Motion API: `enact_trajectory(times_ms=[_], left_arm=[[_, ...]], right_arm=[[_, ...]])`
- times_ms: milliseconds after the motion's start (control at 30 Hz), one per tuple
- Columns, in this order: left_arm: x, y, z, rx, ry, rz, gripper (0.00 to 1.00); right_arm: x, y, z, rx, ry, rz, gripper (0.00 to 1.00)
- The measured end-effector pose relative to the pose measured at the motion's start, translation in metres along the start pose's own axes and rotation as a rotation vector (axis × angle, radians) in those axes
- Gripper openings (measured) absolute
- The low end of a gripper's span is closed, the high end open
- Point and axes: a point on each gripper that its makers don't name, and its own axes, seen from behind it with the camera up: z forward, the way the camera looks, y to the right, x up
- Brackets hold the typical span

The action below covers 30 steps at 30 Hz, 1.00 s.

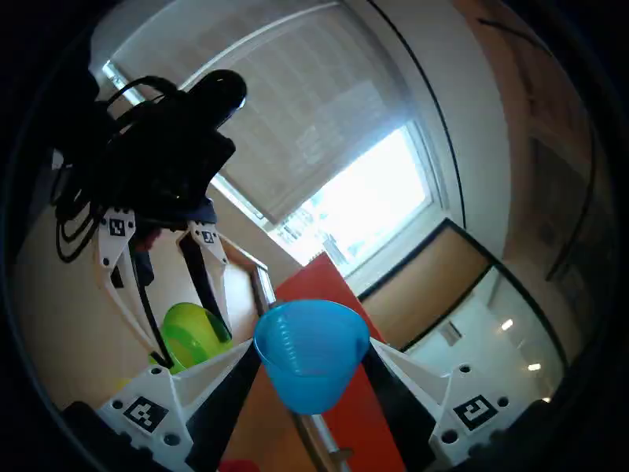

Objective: Pour water

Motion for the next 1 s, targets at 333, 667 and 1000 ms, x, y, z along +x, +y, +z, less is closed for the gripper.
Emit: enact_trajectory(times_ms=[333,667,1000], left_arm=[[-0.001,0.002,-0.004,0.002,-0.007,0.001,0.89],[0.003,-0.003,-0.01,0.011,-0.005,-0.019,0.89],[-0.001,-0.003,-0.015,0.008,-0.037,-0.02,0.89]], right_arm=[[0.001,-0.003,-0.005,0.02,-0.009,0.356,0.9],[-0.024,-0.008,-0.009,0.042,-0.09,0.604,0.91],[-0.041,-0.014,-0.019,0.063,-0.155,0.742,0.9]])
